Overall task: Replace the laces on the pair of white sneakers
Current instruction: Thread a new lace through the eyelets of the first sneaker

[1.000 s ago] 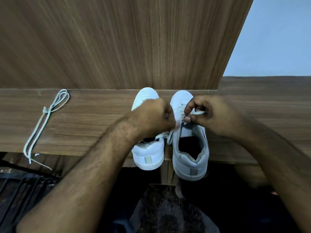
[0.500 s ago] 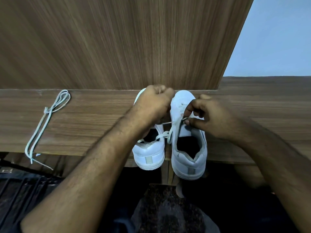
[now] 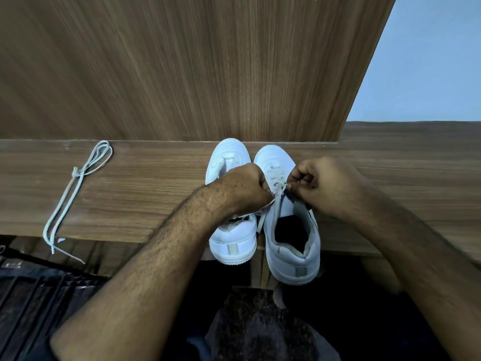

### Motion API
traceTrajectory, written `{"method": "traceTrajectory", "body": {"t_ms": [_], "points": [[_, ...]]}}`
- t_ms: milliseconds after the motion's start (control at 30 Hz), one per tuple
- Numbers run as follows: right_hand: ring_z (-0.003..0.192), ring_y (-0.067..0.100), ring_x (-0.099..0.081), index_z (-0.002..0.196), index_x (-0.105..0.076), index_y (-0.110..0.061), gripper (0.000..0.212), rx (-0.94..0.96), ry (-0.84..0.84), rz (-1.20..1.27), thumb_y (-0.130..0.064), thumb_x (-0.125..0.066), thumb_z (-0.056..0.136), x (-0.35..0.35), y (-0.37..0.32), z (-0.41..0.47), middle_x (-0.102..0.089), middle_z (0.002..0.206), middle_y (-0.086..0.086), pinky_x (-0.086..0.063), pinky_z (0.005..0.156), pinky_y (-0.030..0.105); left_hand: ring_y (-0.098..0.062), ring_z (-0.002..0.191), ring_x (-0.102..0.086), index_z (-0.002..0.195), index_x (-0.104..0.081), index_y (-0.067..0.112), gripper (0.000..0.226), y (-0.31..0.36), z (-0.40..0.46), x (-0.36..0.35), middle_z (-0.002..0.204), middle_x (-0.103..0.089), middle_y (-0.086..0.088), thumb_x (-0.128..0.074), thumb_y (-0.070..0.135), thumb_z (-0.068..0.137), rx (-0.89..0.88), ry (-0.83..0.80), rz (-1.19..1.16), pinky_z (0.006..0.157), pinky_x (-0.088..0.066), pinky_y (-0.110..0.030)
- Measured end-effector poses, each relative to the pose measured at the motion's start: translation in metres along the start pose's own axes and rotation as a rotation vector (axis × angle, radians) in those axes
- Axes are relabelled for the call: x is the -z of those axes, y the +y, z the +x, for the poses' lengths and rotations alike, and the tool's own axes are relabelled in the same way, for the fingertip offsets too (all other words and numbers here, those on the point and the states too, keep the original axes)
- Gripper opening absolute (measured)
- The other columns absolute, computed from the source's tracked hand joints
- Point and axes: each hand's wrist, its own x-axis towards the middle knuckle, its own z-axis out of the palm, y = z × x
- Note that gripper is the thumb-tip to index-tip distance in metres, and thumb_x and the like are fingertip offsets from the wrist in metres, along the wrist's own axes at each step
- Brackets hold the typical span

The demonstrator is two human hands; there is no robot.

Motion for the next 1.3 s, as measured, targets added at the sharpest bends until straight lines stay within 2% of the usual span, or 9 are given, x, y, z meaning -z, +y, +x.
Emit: {"method": "traceTrajectory", "body": {"t_ms": [167, 333, 567, 667, 733, 833, 1067, 1200, 1300], "points": [[0.057, 0.003, -0.064, 0.085, -0.071, -0.029, 0.005, -0.015, -0.013, 0.019, -0.031, -0.070, 0.089, -0.001, -0.004, -0.001, -0.069, 0.068, -0.009, -0.051, 0.056, 0.020, -0.013, 0.054, -0.052, 0.090, -0.067, 0.005, 0.029, 0.006, -0.005, 0.001, 0.067, -0.060, -0.003, -0.063, 0.034, 0.090, 0.032, -0.012, -0.040, 0.049, -0.042, -0.024], [0.066, 0.001, -0.061, 0.088, -0.068, -0.033, 0.004, 0.031, 0.002, -0.042, -0.035, -0.066, 0.091, 0.000, -0.005, -0.003, -0.067, 0.074, -0.012, -0.050, 0.064, 0.028, -0.019, 0.050, -0.048, 0.070, -0.059, 0.017, 0.017, 0.012, -0.004, 0.005, 0.061, -0.054, -0.006, -0.068, 0.031, 0.075, 0.104, 0.105, -0.547, 0.053, -0.037, -0.027], [0.076, -0.001, -0.065, 0.106, -0.069, -0.033, 0.019, -0.024, 0.088, 0.634, -0.028, -0.051, 0.104, 0.003, -0.022, -0.009, -0.071, 0.080, -0.019, -0.053, 0.068, 0.021, -0.013, 0.099, -0.074, 0.115, -0.075, 0.015, 0.054, 0.017, -0.008, 0.013, 0.110, -0.077, -0.004, -0.046, 0.058, 0.100, -0.098, -0.116, -0.923, 0.087, -0.058, -0.030], [0.079, 0.003, -0.065, 0.098, -0.074, -0.021, 0.029, -0.072, 0.026, 0.983, -0.029, -0.047, 0.105, 0.008, -0.030, -0.012, -0.073, 0.086, -0.008, -0.051, 0.069, 0.022, -0.020, 0.152, -0.027, 0.127, -0.064, 0.048, 0.059, 0.020, -0.005, 0.004, 0.159, -0.040, -0.001, -0.041, 0.083, 0.085, -0.217, -0.070, -0.825, 0.122, -0.023, -0.049], [0.079, 0.003, -0.069, 0.090, -0.077, -0.022, 0.039, -0.041, -0.030, 1.147, -0.033, -0.043, 0.105, 0.010, -0.034, -0.015, -0.075, 0.086, -0.006, -0.053, 0.067, 0.019, -0.012, 0.154, 0.014, 0.133, -0.043, 0.069, 0.051, 0.023, -0.007, 0.000, 0.169, -0.006, 0.008, -0.030, 0.084, 0.086, -0.281, 0.058, -0.529, 0.123, 0.002, -0.054], [0.095, 0.014, -0.072, 0.109, -0.072, -0.013, 0.034, 0.000, -0.048, 1.230, -0.031, -0.044, 0.105, 0.007, -0.036, -0.015, -0.076, 0.101, 0.008, -0.056, 0.075, 0.023, -0.011, 0.152, 0.023, 0.146, -0.011, 0.067, 0.050, 0.024, -0.014, -0.002, 0.167, 0.017, 0.014, -0.015, 0.070, 0.097, -0.316, 0.162, -0.222, 0.117, 0.010, -0.051], [0.094, 0.041, -0.067, 0.104, -0.072, -0.008, 0.016, 0.140, 0.109, 0.729, -0.015, -0.059, 0.100, -0.002, -0.033, -0.013, -0.073, 0.097, 0.019, -0.054, 0.082, 0.050, -0.013, 0.154, 0.013, 0.151, -0.005, 0.061, 0.050, 0.025, -0.011, 0.001, 0.168, 0.013, 0.008, -0.010, 0.062, 0.101, -0.306, 0.281, -0.184, 0.118, 0.005, -0.050], [0.088, 0.021, -0.066, 0.092, -0.070, -0.013, 0.027, 0.057, -0.036, 1.173, -0.019, -0.046, 0.102, 0.006, -0.044, -0.016, -0.073, 0.094, 0.010, -0.050, 0.082, 0.036, -0.021, 0.152, -0.023, 0.151, -0.028, 0.052, 0.052, 0.025, -0.006, 0.005, 0.165, -0.022, -0.003, -0.035, 0.063, 0.101, -0.275, 0.243, -0.645, 0.121, -0.025, -0.047], [0.072, 0.016, -0.064, 0.079, -0.055, -0.020, 0.026, -0.015, -0.077, 1.516, -0.023, -0.039, 0.099, 0.019, -0.043, -0.015, -0.065, 0.073, 0.002, -0.053, 0.071, 0.028, -0.022, 0.093, -0.067, 0.142, -0.053, 0.032, 0.040, 0.023, -0.003, 0.013, 0.126, -0.065, -0.007, -0.054, 0.024, 0.102, -0.181, 0.239, -1.174, 0.084, -0.060, -0.034]]}}
